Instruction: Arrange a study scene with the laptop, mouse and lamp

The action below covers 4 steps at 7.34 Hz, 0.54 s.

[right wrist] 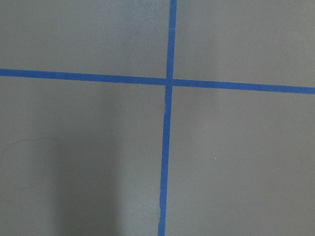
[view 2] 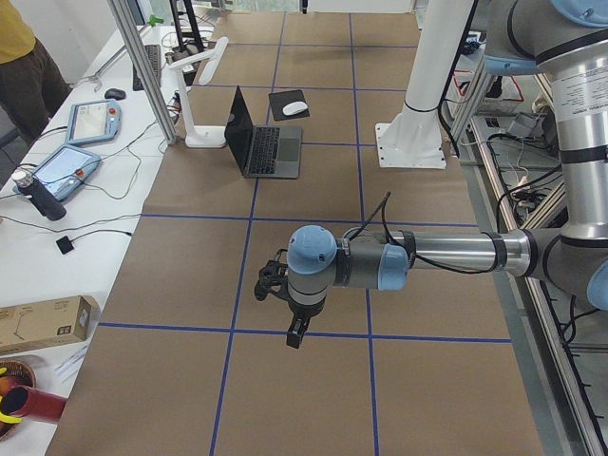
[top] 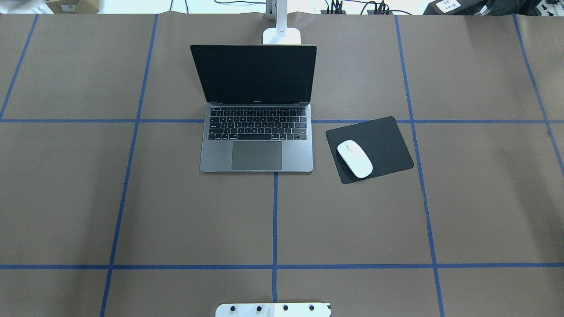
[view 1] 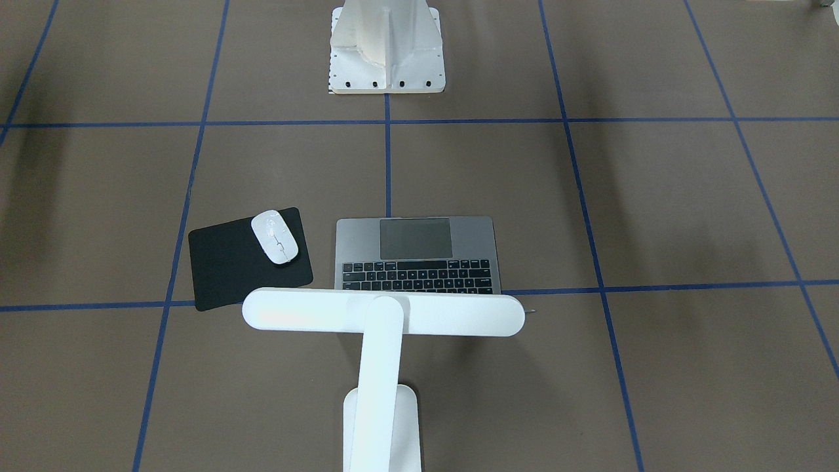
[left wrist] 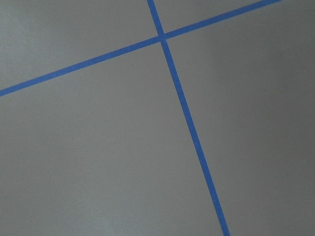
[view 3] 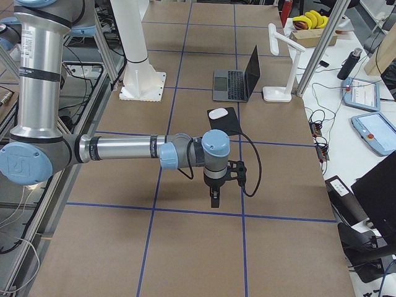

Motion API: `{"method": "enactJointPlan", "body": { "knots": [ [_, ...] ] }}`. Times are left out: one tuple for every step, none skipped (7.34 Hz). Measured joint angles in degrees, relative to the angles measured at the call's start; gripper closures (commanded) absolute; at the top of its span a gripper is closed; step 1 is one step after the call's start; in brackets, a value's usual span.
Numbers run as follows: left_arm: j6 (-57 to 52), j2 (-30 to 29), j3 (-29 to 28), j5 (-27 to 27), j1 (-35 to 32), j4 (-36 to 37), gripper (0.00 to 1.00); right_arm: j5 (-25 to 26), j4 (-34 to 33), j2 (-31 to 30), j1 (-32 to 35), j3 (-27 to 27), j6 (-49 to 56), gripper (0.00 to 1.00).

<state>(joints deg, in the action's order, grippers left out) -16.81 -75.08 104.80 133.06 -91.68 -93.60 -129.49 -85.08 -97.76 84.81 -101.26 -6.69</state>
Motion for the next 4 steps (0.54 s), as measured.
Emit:
{"method": "enactJointPlan", "body": {
  "knots": [
    [-0.03, 0.02, -0.01, -0.01, -0.01, 0.00, 0.00, 0.00, 0.02, 0.17, 0.00, -0.15, 0.01, 0.00],
    [-0.04, 0.02, -0.02, -0.05, -0.01, 0.00, 0.00, -0.04, 0.06, 0.34, 0.00, -0.48, 0.03, 0.00],
    [-0.01, 0.02, -0.03, -0.05, -0.01, 0.00, 0.00, -0.10, 0.06, 0.39, 0.00, -0.84, 0.08, 0.00],
    [0.01, 0.02, -0.02, -0.04, -0.01, 0.00, 0.00, -0.13, 0.03, 0.37, 0.00, -1.04, 0.16, 0.00]
  ]
}}
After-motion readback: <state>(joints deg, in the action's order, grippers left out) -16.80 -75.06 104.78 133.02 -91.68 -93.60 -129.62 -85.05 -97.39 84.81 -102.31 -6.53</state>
